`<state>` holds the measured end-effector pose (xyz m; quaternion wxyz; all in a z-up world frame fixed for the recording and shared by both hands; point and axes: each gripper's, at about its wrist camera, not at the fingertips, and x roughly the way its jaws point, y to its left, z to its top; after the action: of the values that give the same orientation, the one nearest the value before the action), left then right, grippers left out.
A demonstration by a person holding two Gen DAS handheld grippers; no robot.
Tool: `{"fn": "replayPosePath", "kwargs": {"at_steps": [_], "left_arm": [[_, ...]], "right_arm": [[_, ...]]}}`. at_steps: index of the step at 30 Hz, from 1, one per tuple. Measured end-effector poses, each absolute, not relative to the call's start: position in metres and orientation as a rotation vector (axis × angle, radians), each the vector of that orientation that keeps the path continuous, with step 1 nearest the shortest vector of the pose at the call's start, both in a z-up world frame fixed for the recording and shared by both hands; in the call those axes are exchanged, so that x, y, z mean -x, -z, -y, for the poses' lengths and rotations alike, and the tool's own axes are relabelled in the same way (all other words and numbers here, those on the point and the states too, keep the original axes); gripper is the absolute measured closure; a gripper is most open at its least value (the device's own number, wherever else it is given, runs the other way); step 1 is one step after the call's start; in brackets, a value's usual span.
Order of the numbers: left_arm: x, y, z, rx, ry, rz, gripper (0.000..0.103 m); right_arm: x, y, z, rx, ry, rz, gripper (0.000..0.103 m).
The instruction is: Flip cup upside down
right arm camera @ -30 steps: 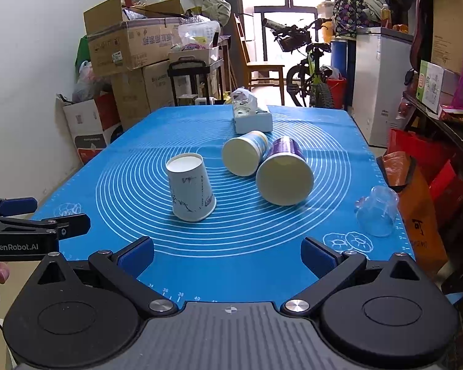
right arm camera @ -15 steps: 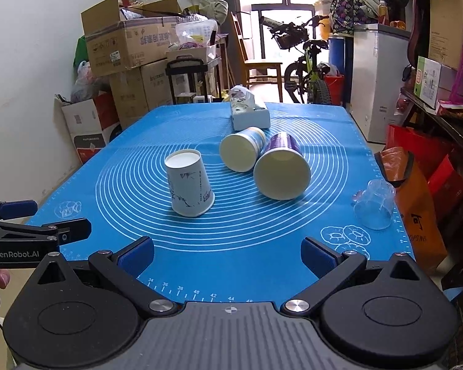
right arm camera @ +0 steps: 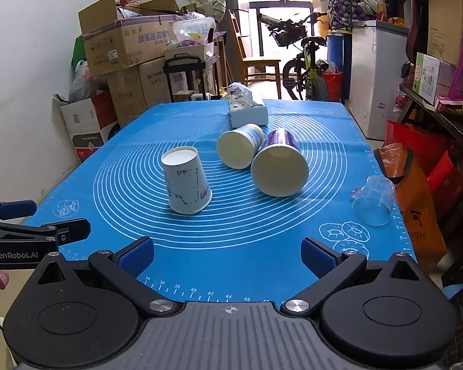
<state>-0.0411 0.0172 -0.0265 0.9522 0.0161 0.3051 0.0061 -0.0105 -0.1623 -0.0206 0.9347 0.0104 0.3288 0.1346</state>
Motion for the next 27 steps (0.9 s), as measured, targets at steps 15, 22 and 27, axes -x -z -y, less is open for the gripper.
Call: {"fn": "replayPosePath", "kwargs": {"at_steps": [15, 22, 27], "left_arm": [[0.0404, 0.0275, -0.0153, -0.032, -0.012, -0.618, 0.0], [0.0416, 0.0276, -0.0129, -0.038, -0.007, -0.617, 0.0], [0.0414, 0.0272, -0.0127, -0.036, -0.008, -0.619, 0.0]], "right_arm": [[0.0117, 0.021, 0.1639, -0.021, -0.275, -0.672, 0.002], [0.0128, 0.0214, 0.1644, -0.023, -0.277, -0.672, 0.002], [0.0132, 0.0212, 0.1641, -0.023, -0.278, -0.671, 0.002]]}}
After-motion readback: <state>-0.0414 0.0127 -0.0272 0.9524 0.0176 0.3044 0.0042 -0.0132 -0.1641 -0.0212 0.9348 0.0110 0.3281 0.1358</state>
